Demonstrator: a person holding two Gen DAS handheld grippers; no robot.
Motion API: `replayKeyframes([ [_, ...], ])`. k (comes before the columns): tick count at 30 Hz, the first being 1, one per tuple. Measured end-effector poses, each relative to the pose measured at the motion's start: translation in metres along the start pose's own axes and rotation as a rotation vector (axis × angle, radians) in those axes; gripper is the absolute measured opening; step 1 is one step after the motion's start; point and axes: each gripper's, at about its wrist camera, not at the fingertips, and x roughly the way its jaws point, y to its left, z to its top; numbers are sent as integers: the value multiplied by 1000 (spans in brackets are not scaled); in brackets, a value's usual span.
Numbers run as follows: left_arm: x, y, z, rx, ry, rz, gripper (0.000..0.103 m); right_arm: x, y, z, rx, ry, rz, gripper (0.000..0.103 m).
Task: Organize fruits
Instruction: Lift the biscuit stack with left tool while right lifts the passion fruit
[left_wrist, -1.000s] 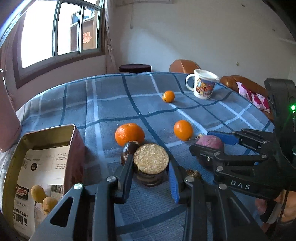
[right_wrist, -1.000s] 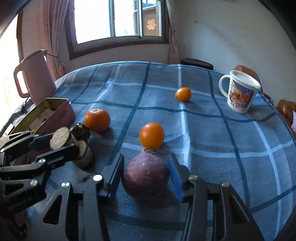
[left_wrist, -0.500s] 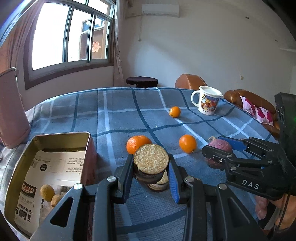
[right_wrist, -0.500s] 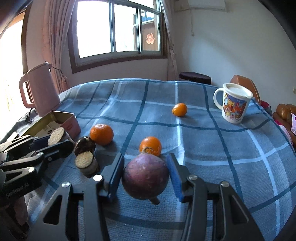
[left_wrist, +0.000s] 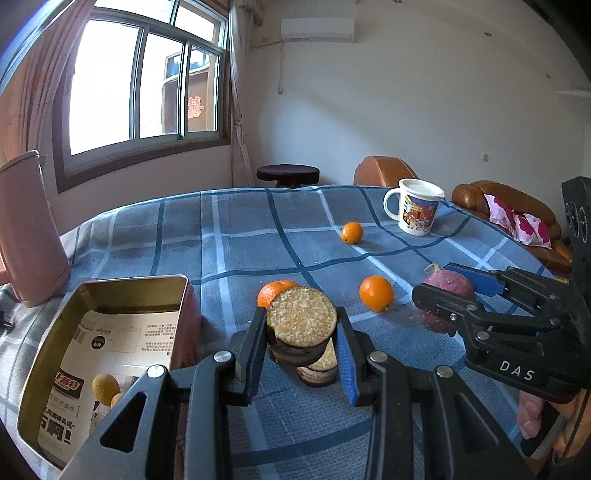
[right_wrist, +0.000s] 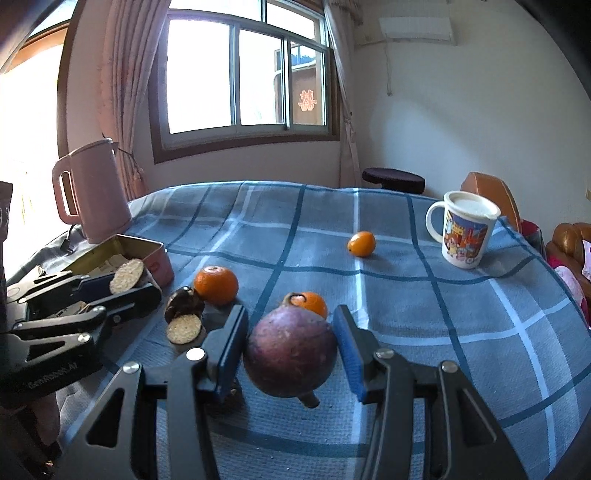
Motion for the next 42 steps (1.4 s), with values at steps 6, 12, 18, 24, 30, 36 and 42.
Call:
replayKeyframes([
  [6,-2,-1,0,0,-11,6,36,-3,0,0,-1,-15,2,51],
  [12,-4,-1,0,9,-26,13,36,-8,0,-1,-2,-38,3,51],
  [18,-7,-3,-1,19,-40,21,36,-12,0,-1,-2,-60,6,51],
  [24,-9,-5,-1,21,-49,25,36,-15,0,-1,-4,-78,6,51],
  [30,-12,-4,-1,22,-63,30,36,-19,1,-1,-8,-100,8,51],
  [36,-14,-4,-1,24,-77,34,36,-23,1,-2,-8,-120,7,51],
  [42,-17,-4,-1,21,-93,35,36,-27,1,-2,-10,-141,5,51],
])
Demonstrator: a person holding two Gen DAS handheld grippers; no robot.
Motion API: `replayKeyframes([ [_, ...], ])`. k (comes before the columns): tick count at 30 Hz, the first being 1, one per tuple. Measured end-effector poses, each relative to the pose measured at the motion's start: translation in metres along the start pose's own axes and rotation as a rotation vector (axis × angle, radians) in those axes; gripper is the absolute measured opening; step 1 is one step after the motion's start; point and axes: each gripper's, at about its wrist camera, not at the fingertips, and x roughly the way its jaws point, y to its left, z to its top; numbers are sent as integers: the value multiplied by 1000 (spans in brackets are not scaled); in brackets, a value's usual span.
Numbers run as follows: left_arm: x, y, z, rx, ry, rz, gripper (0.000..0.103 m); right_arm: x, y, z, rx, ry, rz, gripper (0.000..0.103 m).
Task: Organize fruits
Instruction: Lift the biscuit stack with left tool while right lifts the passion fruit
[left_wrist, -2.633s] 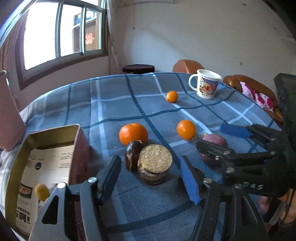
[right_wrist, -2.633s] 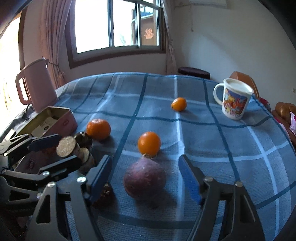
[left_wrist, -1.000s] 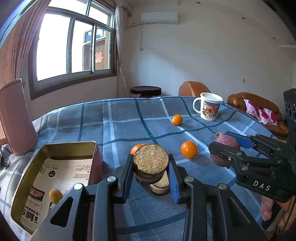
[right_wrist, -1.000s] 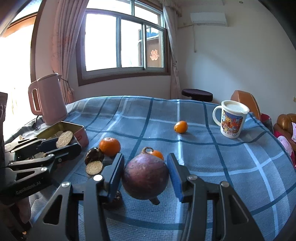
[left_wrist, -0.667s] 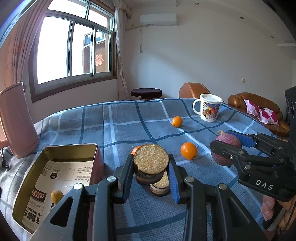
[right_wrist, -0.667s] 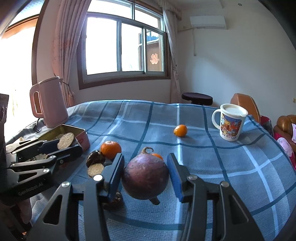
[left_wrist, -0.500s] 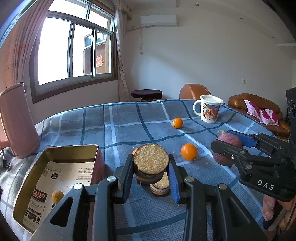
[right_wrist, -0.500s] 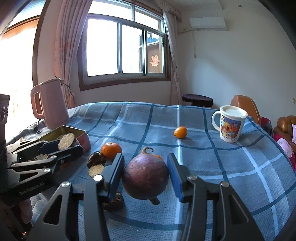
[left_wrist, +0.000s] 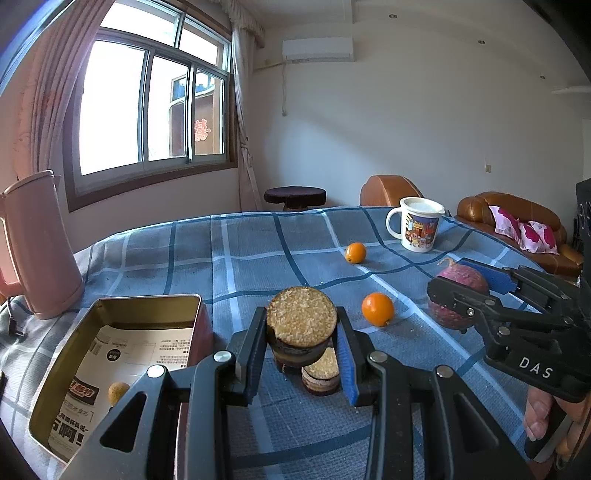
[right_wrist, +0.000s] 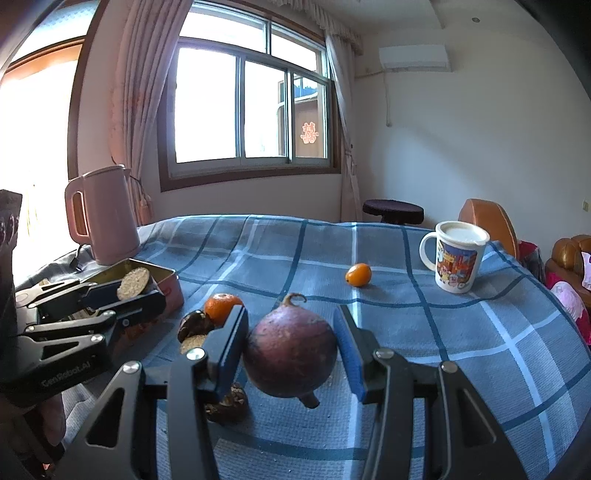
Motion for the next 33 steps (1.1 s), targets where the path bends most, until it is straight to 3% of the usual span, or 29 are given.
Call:
replayKeyframes([
  [33,-12,1,0,7,-73,21,36,-19,2,-1,-13,-102,-7,51],
])
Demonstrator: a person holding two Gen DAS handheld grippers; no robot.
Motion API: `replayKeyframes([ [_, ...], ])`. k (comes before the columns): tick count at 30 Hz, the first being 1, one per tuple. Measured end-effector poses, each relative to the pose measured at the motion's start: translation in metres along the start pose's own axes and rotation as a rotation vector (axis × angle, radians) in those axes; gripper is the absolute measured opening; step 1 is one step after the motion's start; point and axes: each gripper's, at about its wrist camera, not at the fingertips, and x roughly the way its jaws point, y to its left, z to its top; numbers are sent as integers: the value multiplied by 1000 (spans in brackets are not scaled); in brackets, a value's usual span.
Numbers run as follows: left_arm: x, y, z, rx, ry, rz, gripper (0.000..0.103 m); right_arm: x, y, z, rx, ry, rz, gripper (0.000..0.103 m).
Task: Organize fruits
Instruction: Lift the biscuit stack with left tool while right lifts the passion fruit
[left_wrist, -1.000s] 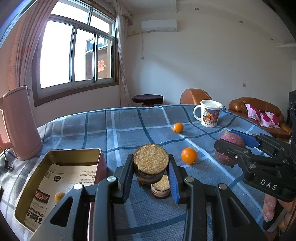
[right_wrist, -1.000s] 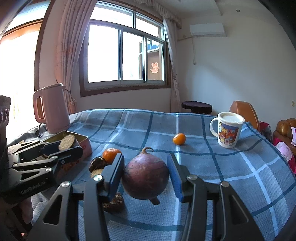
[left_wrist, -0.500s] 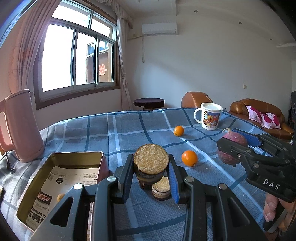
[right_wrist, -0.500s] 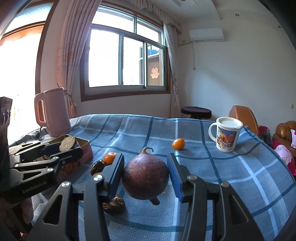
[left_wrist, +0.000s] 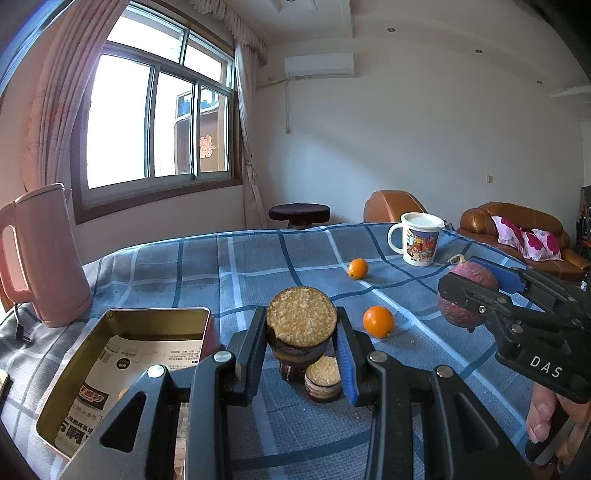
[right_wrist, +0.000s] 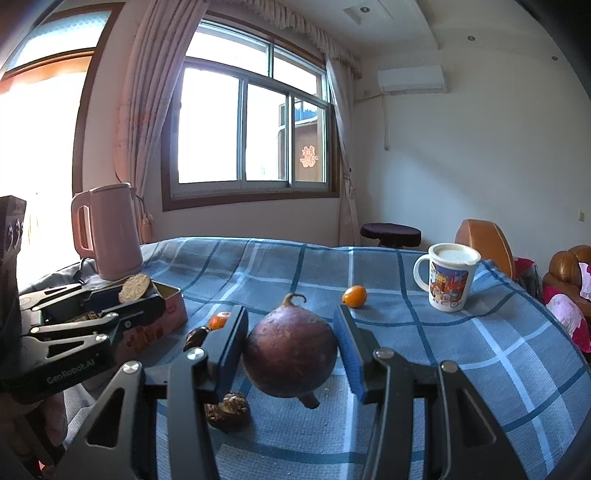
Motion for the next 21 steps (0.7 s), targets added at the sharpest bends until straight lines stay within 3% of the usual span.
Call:
replayKeyframes([
  [21,-10,-3,-1,12,-51,13,36,-12,2,1,-13,-65,0,51],
])
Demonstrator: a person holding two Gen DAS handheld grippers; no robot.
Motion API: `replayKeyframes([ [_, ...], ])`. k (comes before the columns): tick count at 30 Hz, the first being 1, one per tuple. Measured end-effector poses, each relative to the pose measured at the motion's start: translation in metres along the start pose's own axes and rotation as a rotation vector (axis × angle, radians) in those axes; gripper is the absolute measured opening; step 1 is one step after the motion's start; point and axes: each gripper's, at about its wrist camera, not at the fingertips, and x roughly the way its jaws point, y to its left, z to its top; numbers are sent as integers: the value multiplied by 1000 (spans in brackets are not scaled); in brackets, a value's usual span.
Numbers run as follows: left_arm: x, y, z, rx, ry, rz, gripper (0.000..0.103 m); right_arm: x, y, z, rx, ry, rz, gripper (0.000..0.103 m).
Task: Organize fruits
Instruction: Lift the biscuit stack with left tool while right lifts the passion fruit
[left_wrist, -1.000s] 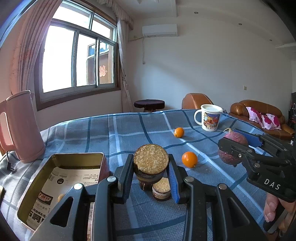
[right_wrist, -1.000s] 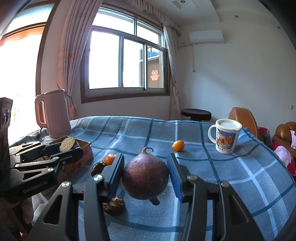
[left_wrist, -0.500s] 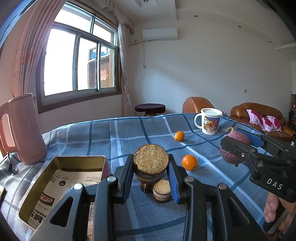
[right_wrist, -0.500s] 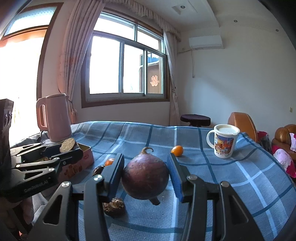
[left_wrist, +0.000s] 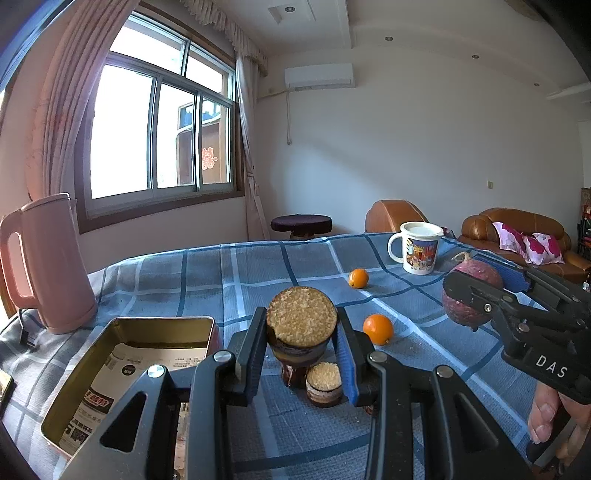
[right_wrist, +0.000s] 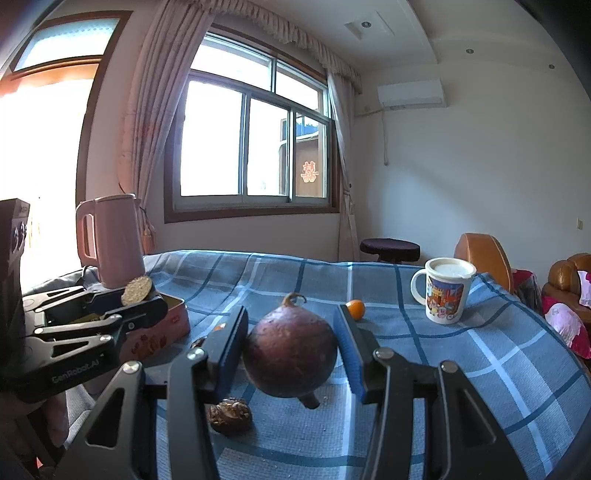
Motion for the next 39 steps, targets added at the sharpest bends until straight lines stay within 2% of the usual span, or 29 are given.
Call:
replayKeyframes([
  [14,-10,-2,0,4,-42,11,36,-8,3,0,-15,-45,9,51],
  [22,-20,-7,0,35,-97,35,36,-14,5,0,-24,-80,13,51],
  [39,-20,5,1,4,-76,52,36,-7,16,2,-49,-57,41,51],
])
